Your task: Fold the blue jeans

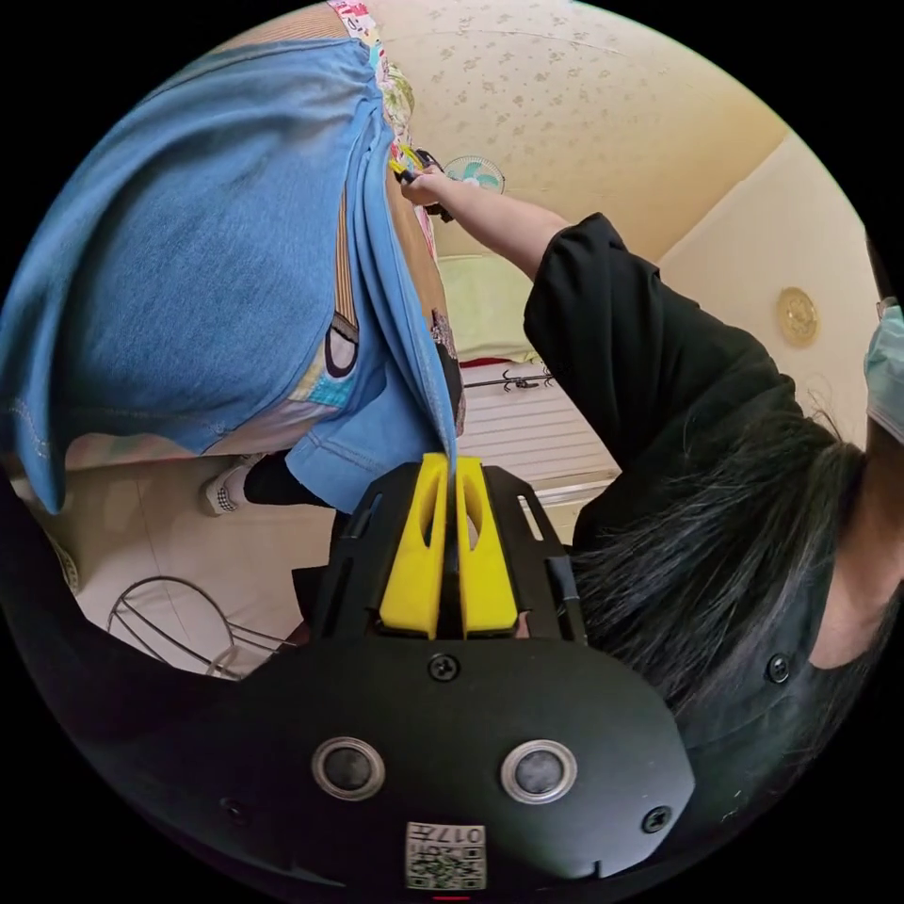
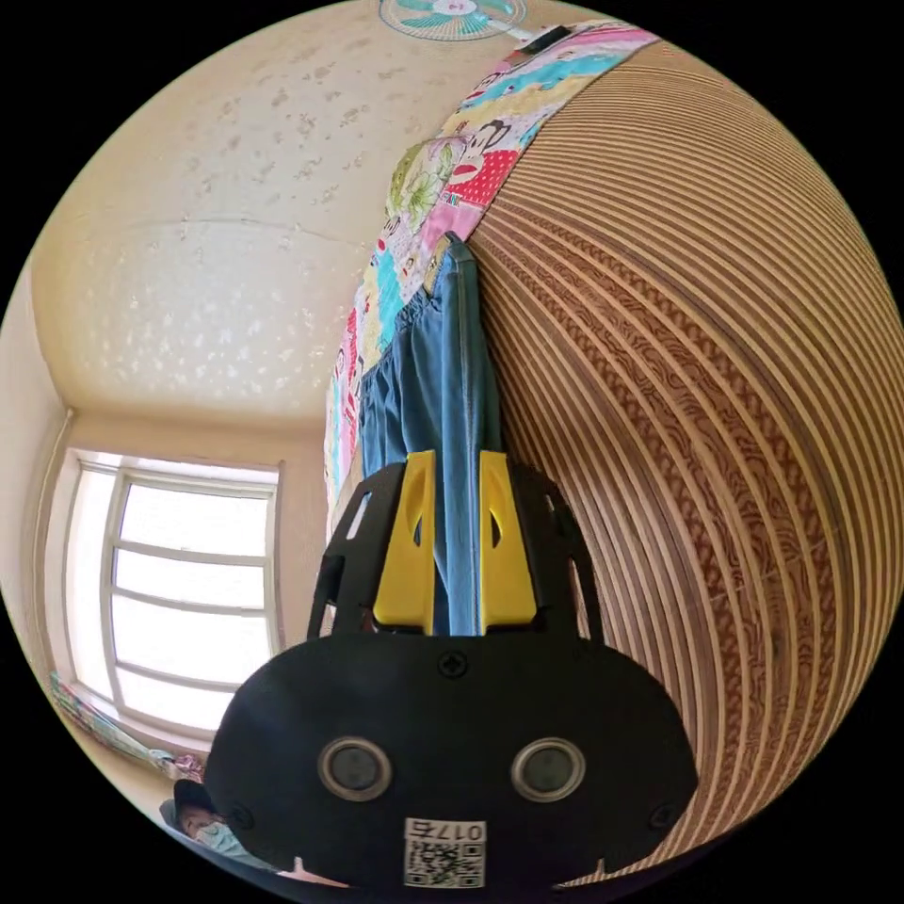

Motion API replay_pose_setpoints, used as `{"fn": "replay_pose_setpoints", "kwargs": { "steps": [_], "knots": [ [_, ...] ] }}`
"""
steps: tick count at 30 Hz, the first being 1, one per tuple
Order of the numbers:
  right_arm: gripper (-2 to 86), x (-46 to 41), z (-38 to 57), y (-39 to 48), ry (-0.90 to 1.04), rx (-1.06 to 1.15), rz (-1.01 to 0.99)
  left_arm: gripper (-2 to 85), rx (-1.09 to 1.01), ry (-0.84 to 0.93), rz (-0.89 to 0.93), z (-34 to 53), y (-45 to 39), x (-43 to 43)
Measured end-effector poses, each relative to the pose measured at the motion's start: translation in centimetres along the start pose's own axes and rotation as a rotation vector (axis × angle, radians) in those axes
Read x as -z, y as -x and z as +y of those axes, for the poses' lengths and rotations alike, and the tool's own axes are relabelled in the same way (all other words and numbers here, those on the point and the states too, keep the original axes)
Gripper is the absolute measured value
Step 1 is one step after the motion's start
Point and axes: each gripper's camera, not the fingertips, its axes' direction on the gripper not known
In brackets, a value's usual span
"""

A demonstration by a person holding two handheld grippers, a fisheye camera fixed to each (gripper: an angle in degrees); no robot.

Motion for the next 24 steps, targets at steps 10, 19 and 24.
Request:
{"fn": "replay_pose_setpoints", "kwargs": {
  "steps": [10,19,24],
  "knots": [
    [0.5,-5.4,1.2,9.7,0.008,0.298,-0.074,-0.9,-0.013,-0.049,0.002,-0.4,-0.8,0.9],
    [1.3,-18.6,7.6,13.9,0.121,0.286,-0.290,-0.7,-0.002,-0.293,-0.328,2.5,-4.8,9.8],
    [3.5,-21.5,11.7,9.6,0.240,0.228,-0.412,0.8,0.161,-0.409,-0.534,4.9,-3.5,11.2]
  ]
}}
